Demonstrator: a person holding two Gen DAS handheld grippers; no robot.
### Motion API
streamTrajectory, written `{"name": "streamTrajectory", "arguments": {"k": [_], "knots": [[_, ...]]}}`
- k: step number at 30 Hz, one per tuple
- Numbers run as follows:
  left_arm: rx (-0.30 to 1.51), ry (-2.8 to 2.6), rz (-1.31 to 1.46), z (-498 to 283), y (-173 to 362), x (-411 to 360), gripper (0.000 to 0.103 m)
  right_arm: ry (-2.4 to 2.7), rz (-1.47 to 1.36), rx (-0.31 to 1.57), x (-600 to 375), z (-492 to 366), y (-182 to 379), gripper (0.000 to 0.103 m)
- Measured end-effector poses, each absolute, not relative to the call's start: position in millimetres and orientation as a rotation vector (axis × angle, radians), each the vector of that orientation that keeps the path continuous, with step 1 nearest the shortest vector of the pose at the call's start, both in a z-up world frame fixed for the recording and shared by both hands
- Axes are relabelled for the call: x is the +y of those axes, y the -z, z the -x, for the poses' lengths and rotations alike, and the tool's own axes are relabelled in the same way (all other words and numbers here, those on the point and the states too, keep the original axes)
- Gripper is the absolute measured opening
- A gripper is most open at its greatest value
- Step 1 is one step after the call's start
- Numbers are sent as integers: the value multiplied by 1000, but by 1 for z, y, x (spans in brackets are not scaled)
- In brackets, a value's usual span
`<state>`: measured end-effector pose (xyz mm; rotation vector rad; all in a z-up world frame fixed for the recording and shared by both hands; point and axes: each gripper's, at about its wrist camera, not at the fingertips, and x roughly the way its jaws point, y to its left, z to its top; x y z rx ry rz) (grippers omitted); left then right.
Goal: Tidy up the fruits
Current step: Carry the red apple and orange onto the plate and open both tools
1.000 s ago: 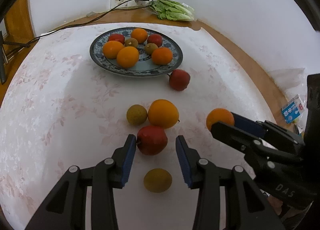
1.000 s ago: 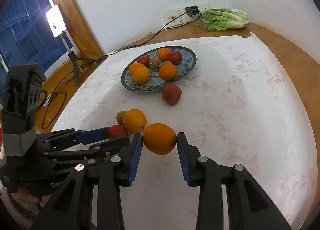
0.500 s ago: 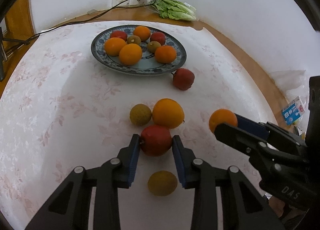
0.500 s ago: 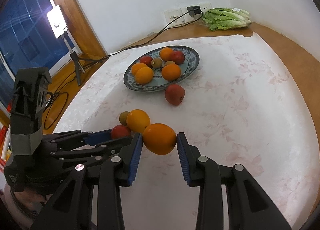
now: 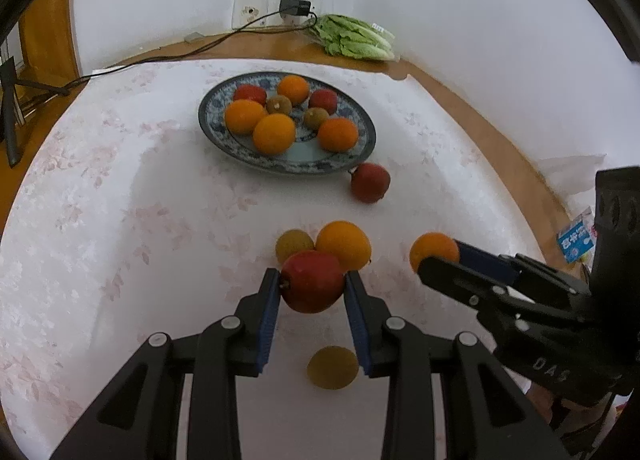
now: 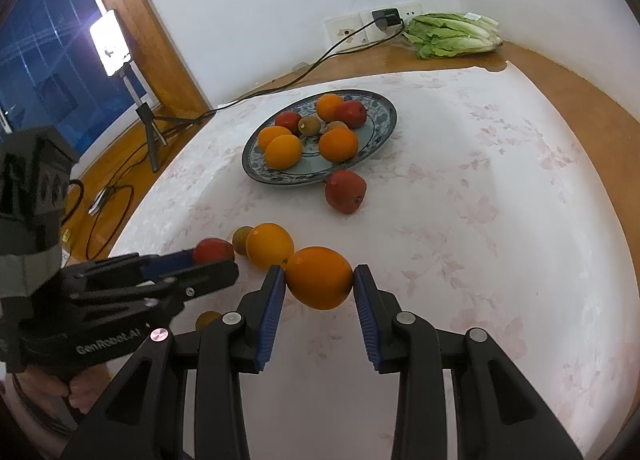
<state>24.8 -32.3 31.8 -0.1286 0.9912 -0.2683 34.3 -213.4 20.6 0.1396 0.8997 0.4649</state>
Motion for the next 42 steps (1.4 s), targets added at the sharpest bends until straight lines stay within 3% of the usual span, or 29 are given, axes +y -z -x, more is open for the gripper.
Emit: {"name": "streamTrajectory", "arguments": {"k": [32, 42], "knots": [[922, 204, 103, -81, -68, -11, 34, -487, -89, 902, -214, -69, -60, 36], [959, 195, 97, -111, -48, -10, 34, -452, -44, 908, -215, -95, -67, 36]]}}
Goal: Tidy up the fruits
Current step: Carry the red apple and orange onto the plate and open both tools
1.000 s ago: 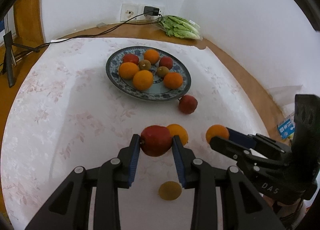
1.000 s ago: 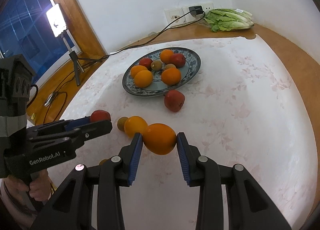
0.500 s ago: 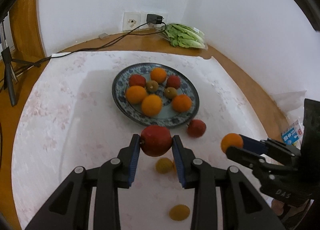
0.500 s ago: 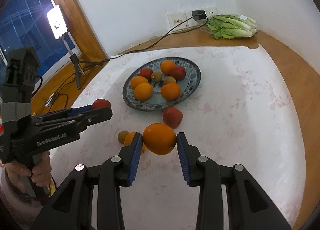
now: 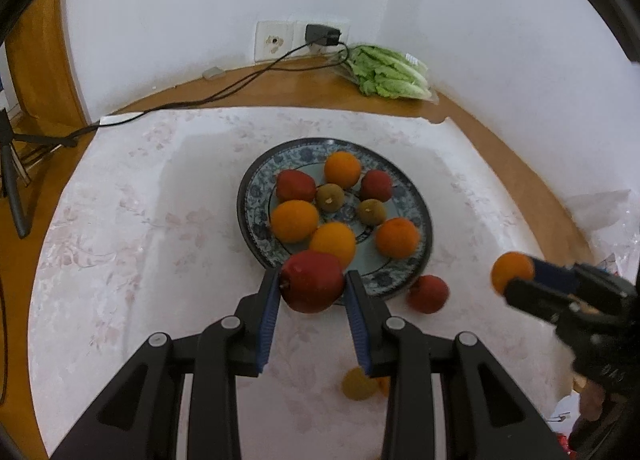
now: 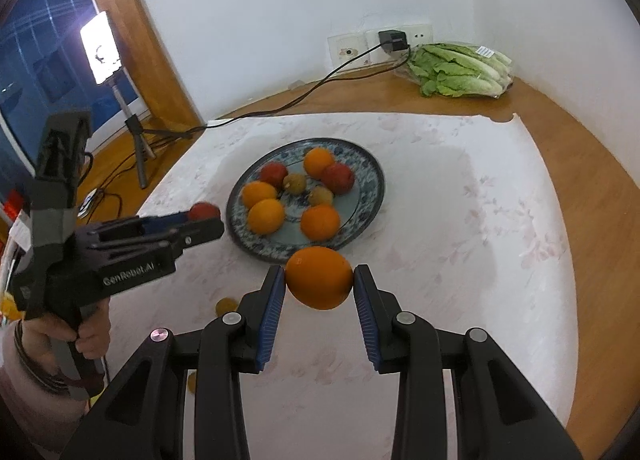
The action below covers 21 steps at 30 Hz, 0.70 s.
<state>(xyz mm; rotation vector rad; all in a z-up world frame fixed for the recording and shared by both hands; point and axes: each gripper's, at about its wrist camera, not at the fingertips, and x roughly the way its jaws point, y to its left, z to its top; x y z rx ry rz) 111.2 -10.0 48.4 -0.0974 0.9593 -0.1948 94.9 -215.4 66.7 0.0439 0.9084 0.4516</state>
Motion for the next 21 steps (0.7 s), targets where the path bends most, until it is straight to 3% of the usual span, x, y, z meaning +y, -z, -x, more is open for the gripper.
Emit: {"name": "streamTrajectory", "arguments": {"k": [21], "knots": [[925, 157, 14, -149, -24, 0, 34, -412, -38, 938, -206, -177, -29, 36]]}}
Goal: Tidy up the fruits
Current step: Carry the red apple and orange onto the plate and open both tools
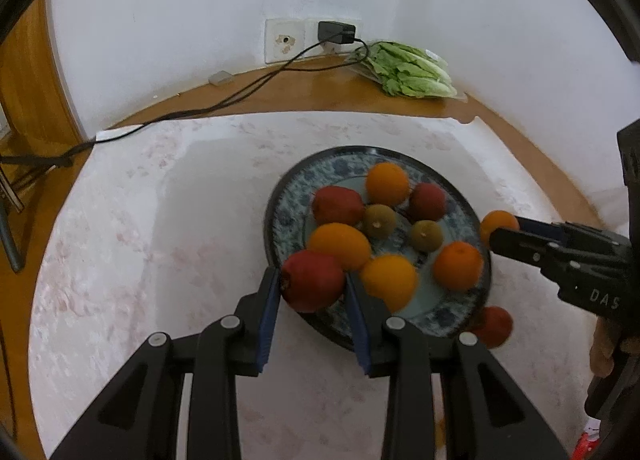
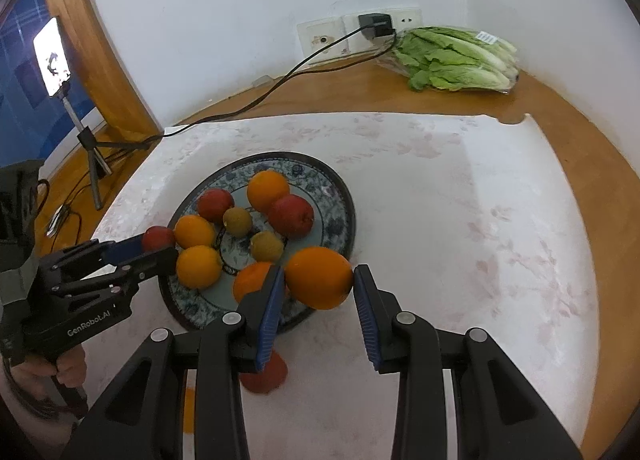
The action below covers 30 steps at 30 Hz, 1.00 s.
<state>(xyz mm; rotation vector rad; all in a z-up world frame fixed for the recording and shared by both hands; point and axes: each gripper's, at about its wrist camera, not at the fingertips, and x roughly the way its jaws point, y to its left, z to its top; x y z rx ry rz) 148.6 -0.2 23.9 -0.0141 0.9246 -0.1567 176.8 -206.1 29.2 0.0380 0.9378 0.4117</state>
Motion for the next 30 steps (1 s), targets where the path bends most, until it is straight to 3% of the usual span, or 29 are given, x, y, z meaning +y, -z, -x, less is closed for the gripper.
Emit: {"name": "streamTrajectory", "arguments": {"k": [19, 22, 25, 30], "knots": [[921, 105, -100, -154, -15, -12, 35, -413, -3, 893, -193, -190, -22, 37], [928, 115, -92, -154, -17, -12, 39, -419, -13, 894, -193, -190, -22, 37], [936, 125, -83, -153, -20, -13, 41, -427, -33, 882, -195, -189, -27, 45], [915, 140, -92, -144, -29, -17, 49, -414, -44, 867, -199, -181, -36, 45]]}}
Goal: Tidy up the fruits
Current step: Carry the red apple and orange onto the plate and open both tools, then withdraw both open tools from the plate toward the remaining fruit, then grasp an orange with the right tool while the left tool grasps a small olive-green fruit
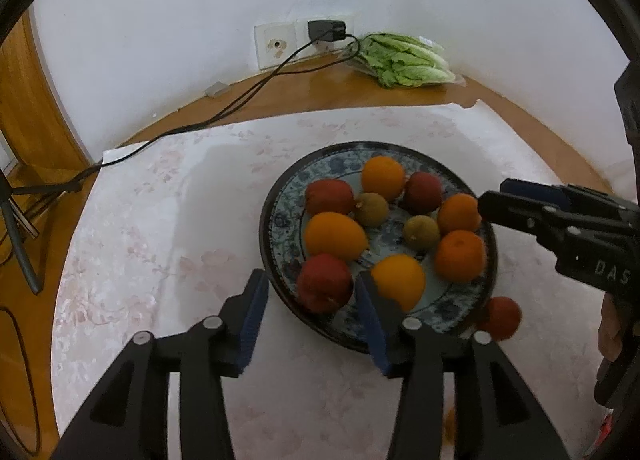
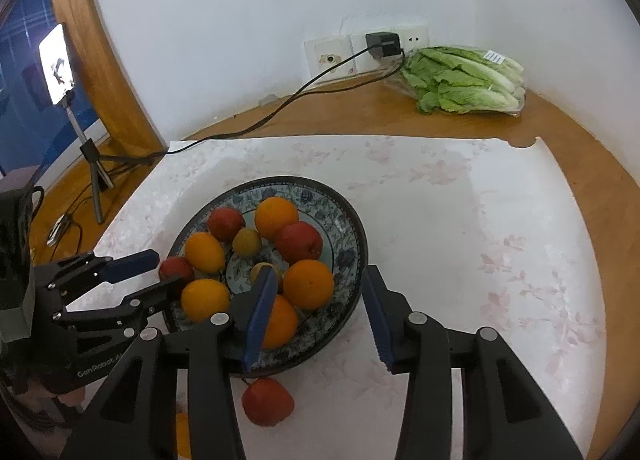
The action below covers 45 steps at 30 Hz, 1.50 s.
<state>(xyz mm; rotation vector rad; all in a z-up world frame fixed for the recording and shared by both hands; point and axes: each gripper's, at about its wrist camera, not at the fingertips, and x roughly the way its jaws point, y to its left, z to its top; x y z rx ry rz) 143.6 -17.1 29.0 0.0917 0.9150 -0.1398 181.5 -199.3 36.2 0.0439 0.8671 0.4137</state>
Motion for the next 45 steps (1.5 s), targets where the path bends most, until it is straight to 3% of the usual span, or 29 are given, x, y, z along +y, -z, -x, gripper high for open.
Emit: {"name": "streamTrajectory", "arguments": {"k": [15, 45], "knots": [[912, 190, -24, -101, -51, -25, 49, -419, -51, 905, -207, -127, -43, 45], [975, 169, 151, -46, -33, 20, 49, -473, -74, 948, -181, -61, -23, 45]]}}
